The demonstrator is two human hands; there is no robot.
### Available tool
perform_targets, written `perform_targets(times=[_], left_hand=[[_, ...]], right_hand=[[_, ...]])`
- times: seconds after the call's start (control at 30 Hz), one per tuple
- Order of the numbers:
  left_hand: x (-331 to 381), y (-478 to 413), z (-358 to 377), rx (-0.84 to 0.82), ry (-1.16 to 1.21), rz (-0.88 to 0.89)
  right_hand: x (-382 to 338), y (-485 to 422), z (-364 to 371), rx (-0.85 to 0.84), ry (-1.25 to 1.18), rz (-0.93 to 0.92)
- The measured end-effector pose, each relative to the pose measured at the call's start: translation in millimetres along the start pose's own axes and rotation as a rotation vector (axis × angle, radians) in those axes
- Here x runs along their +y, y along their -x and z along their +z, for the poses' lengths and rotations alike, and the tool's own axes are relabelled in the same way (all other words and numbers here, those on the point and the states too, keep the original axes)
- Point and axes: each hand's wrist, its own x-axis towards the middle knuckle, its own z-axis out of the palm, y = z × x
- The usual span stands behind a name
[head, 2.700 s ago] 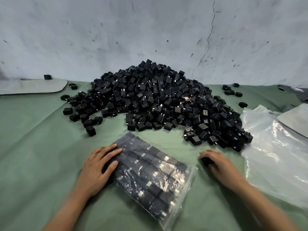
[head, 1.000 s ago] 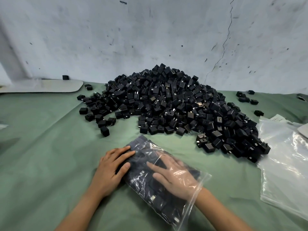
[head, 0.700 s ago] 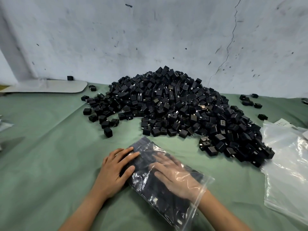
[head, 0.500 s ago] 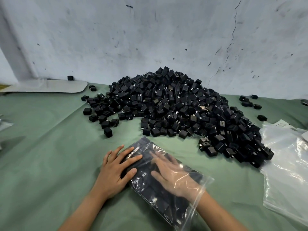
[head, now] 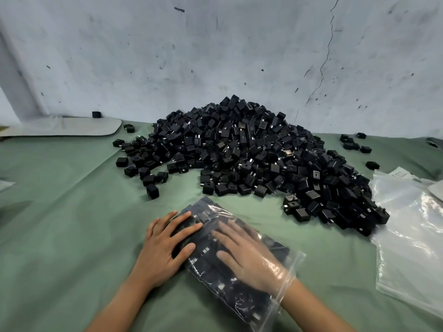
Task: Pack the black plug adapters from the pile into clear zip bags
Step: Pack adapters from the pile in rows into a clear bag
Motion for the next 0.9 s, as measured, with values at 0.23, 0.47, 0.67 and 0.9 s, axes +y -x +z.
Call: perform_targets(times=[0.23,0.47,0.67,0.9], left_hand=[[4.7,1.1,4.4,0.053,-0.063,0.136],[2.1,-1.9,8.5,0.03,-0.052,0.142],[4.8,-0.6,6.7,0.037,-0.051,0.141],[6.9,0.2,4.4,0.03,-0.053,0.136]], right_hand=[[23.9,98.9,-7.7,0.285,0.138,-0.147],[86.4,121.4,-46.6,0.794,-0.166,0.25],[127.1,36.0,-50.1,0.5,-0.218,0.527],[142.5,4.1,-31.9,0.366,0.082,0.594]])
